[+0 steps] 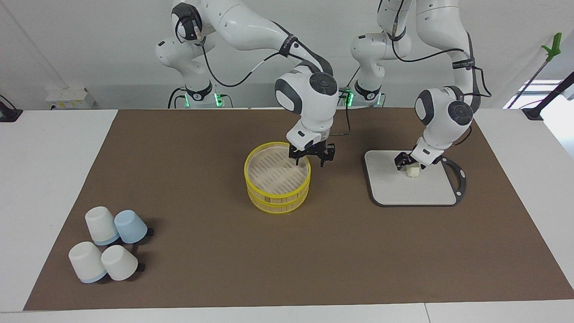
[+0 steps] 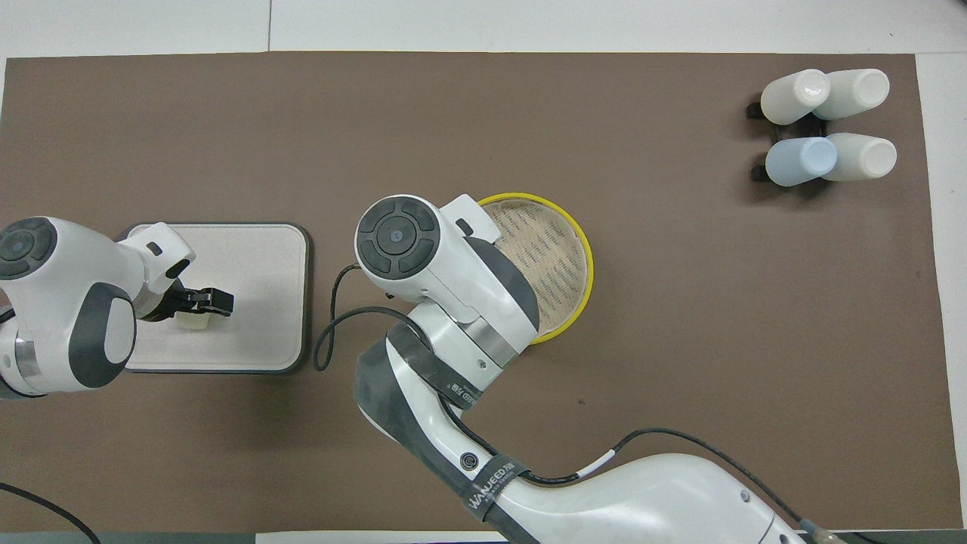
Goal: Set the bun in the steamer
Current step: 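Grasp the white bun with the left gripper while the right gripper grips the lid, then lift the steamer lid with the right gripper while the left gripper lifts the bun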
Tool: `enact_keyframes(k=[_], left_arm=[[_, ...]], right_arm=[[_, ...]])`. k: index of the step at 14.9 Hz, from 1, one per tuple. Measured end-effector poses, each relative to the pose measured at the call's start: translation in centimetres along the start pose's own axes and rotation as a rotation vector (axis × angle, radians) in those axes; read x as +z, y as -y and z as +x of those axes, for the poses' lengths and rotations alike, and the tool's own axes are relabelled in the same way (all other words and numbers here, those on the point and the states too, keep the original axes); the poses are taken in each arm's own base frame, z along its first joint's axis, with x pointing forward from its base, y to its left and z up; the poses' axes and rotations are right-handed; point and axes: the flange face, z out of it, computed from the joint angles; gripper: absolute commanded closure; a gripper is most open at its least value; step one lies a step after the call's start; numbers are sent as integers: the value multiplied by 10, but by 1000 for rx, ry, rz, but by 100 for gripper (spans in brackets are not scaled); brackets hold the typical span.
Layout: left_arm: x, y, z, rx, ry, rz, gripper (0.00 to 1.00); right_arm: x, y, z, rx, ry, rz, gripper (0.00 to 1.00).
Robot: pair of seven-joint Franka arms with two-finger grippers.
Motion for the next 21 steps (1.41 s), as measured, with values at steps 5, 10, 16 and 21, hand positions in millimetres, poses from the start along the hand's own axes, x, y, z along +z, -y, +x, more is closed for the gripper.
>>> enact_keyframes(k=[5, 10, 16, 21], left_arm=[[0, 0, 0, 0, 3, 0, 49], [0, 1, -1, -1, 9, -1, 57], [-51, 2, 21, -13, 25, 0, 57], [-108, -51, 49, -112, 44, -16, 56]], right_arm=[[-2, 1, -9, 26, 2, -4, 100], [-13, 3, -10, 25, -17, 8, 100], [-92, -22, 5, 7, -47, 33, 100], [-143, -148, 78, -92, -55, 15, 100]])
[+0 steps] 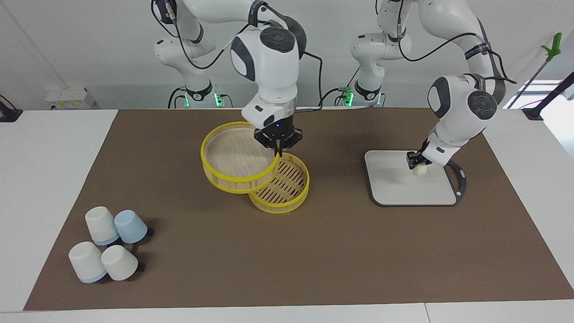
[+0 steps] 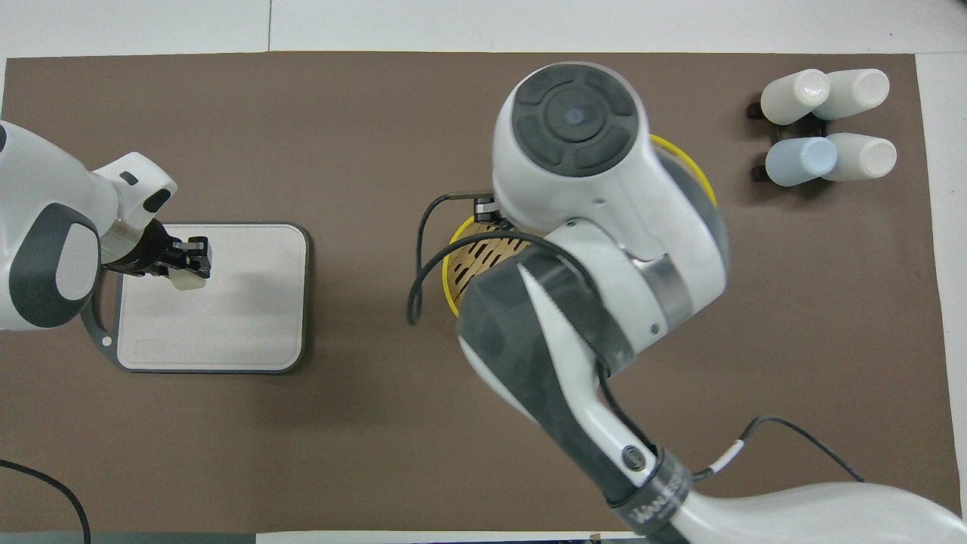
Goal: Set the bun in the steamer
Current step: 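Lift the steamer lid with the right gripper while the left gripper lifts the bun, then lower the bun into the open steamer with the left gripper and release it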
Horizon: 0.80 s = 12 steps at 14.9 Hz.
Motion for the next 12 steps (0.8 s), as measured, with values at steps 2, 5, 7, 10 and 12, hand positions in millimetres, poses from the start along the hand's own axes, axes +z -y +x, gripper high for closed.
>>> enact_keyframes(k=[2, 5, 7, 10, 12], left_arm=[[-12, -44, 1, -54, 2, -33, 56], [-25, -126, -8, -118, -7, -68, 56], [-29, -183, -22, -162, -2, -93, 55], [-35, -273, -38, -240, -20, -104, 55], [-18, -338, -47, -268, -17, -97, 55]], right_arm=[[0, -40, 18, -40, 5, -2, 100], [11, -67, 27, -84, 48, 39, 100], [16, -80, 29, -94, 79, 38, 100], [19, -100, 33, -120, 103, 33, 100], [22, -121, 38, -152, 119, 32, 100]])
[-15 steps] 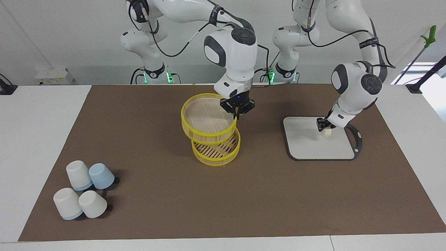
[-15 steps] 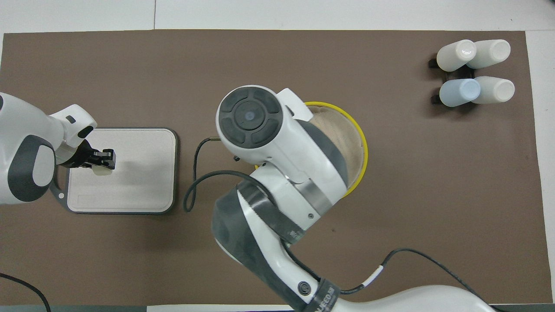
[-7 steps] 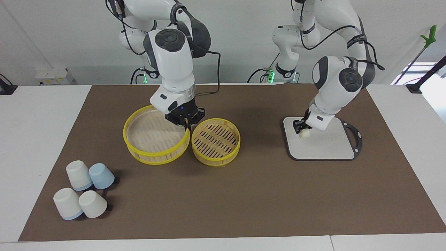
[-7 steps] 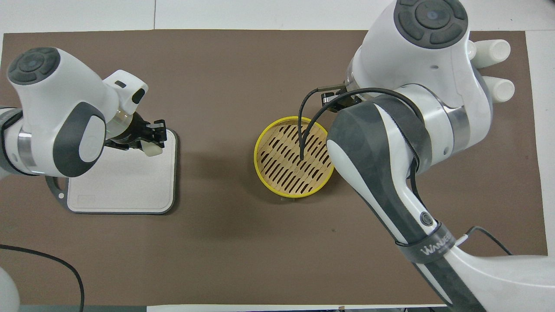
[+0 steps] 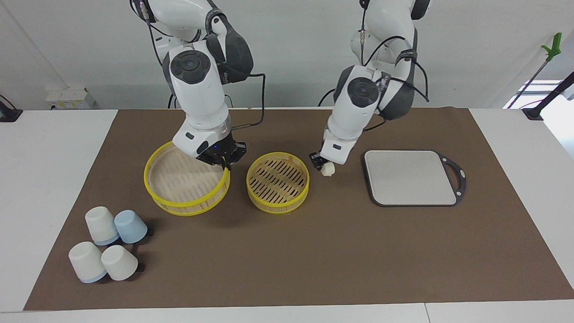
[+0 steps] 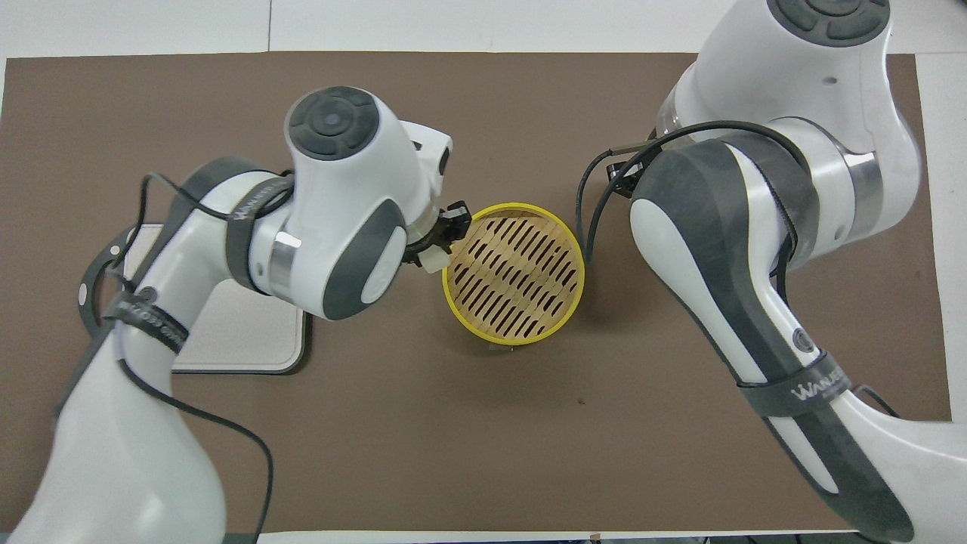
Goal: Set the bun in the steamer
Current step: 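Lower the bun into the open steamer with the left gripper and release it, then withdraw the left gripper toward the board while the right gripper lowers the lid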
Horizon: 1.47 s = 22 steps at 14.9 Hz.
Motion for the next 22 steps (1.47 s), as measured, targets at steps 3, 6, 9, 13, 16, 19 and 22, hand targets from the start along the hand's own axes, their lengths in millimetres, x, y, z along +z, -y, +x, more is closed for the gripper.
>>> enact_keyframes(k=[3, 6, 9, 13, 16, 19, 22], left_arm=[[47, -56, -26, -1, 2, 14, 55], [68, -77, -35, 24, 3, 17, 55], [72, -82, -42, 36, 3, 19, 53], [98, -80, -51, 45, 12, 42, 50], [114, -81, -63, 59, 19, 58, 22], [110, -78, -58, 50, 20, 68, 0], [95, -73, -42, 26, 5, 56, 0]], right_arm=[[2, -26, 1, -4, 23, 1, 100], [7, -29, 0, 1, 34, 0, 100], [13, -28, -2, -1, 36, 0, 100], [17, -29, -5, -1, 33, 0, 100], [17, -29, -7, -1, 34, 0, 100], [16, -29, -7, 0, 33, 0, 100], [16, -29, -7, 0, 33, 0, 100]])
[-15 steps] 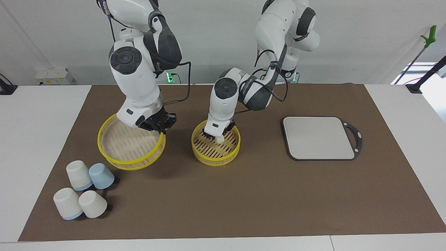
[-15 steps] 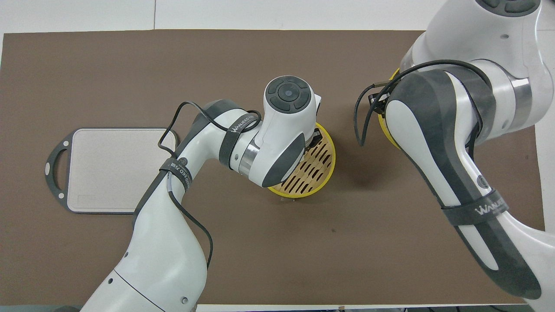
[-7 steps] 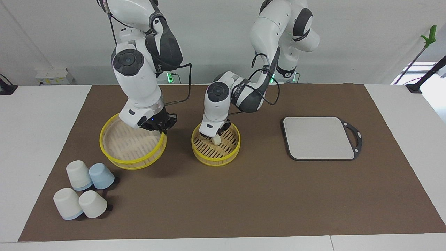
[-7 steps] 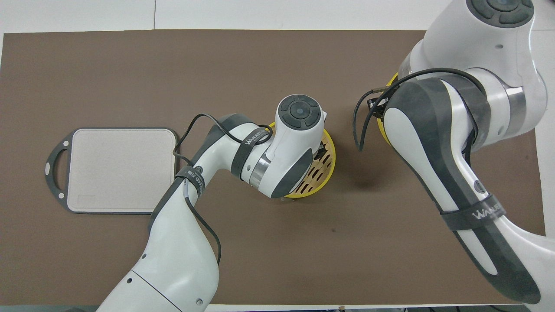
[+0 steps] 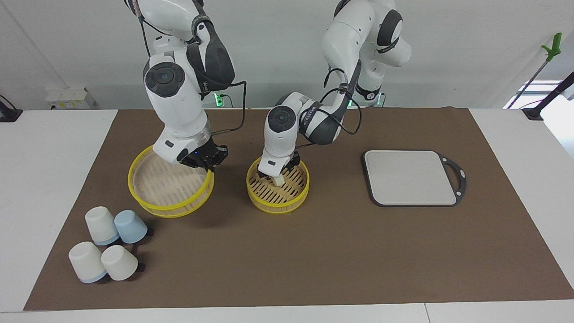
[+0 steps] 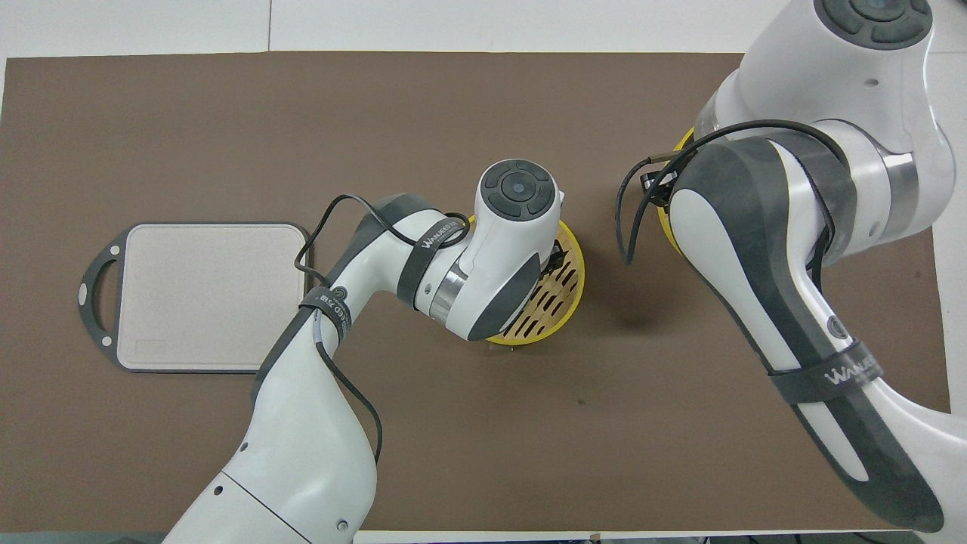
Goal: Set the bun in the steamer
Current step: 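Withdraw the left gripper toward the board while the right gripper lowers the lid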
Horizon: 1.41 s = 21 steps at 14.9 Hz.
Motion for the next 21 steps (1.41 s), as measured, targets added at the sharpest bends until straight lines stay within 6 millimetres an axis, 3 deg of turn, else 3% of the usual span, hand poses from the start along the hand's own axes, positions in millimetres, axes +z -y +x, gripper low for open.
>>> enact_keyframes(k=[3, 6, 10, 14, 17, 21], left_arm=[[-26, 16, 27, -47, -14, -23, 0], [-85, 51, 59, -120, -45, -67, 0], [-166, 155, 116, -212, -59, -70, 0], [-204, 270, 160, -74, -8, -39, 0], [-220, 333, 163, 87, 14, 11, 0], [-243, 384, 140, 164, -1, 15, 0]], right_arm=[[-1, 0, 0, 2, -4, 1, 100], [-3, 11, -1, 45, -14, 4, 100], [-5, 75, -4, 145, -93, 24, 100], [1, 155, -22, 184, -119, 43, 100], [16, 204, -31, 208, -108, 100, 100], [51, 245, -30, 283, -61, 117, 100]])
